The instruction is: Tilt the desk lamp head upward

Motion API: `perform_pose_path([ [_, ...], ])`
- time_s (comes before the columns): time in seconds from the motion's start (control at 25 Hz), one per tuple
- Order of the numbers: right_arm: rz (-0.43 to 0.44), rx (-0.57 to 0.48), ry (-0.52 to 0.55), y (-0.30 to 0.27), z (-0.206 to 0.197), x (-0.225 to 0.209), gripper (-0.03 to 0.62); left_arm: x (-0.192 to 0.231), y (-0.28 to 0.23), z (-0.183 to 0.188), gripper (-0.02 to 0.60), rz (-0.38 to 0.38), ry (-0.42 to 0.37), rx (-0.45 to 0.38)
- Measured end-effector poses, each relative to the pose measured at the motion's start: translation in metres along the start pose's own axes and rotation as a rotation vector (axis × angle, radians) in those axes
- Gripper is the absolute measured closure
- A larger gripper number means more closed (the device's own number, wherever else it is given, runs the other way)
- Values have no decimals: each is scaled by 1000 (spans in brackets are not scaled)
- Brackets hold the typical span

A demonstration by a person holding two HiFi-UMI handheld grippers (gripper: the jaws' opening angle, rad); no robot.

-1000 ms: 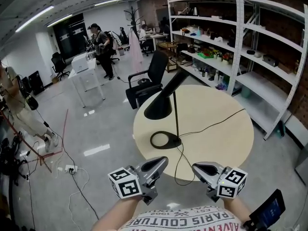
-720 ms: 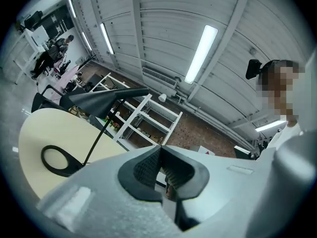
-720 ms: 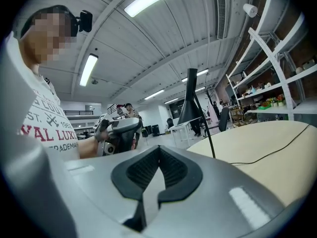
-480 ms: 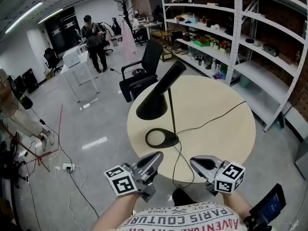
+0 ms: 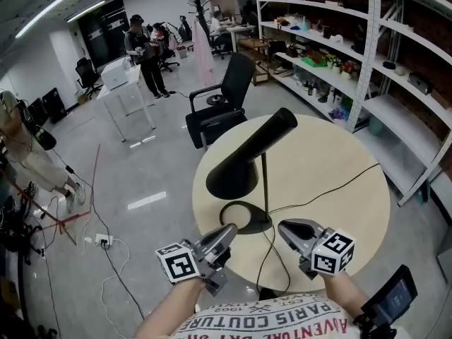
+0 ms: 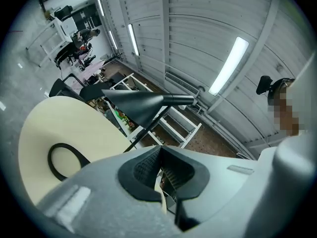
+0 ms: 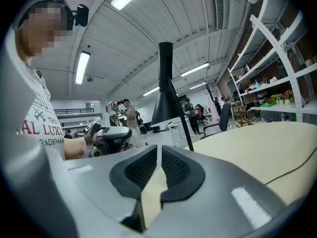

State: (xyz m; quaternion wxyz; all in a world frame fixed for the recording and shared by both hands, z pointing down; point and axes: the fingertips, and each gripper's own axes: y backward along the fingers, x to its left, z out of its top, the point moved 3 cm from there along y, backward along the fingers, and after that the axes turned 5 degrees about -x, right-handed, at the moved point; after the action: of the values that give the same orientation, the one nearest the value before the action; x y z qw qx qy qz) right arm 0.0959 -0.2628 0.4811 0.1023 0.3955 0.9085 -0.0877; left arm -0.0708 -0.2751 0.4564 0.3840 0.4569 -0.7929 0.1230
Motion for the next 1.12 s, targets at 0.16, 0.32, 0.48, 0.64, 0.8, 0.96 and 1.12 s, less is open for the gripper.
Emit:
perform_pose_path([
  [0.16,-10,45,111,-28,4,-21,555,12,-9,7,580,-1,-1,4],
  [0.32,-30,63,175,-55,4,-40,520,19,-14,13,580,-50,0,-39],
  [0.48,-50,105,207,-74,-5,-55,514,25,-17,16,516,-103,72,-109],
  [0.64,-69,111,236,-85,-7,-60,514,32,-17,22,479,-160,198,-190],
  [0.8,-76,130,251,-91,-13,-62,519,38,-21,28,441,-210,358,-276],
  [0.96,-82,119,262,-90,-18,-64,546,49,-25,28,434,-207,411,-318],
  [1.12,-76,103,269,-93,-17,-65,548,54,-33,37,436,-221,412,-367],
])
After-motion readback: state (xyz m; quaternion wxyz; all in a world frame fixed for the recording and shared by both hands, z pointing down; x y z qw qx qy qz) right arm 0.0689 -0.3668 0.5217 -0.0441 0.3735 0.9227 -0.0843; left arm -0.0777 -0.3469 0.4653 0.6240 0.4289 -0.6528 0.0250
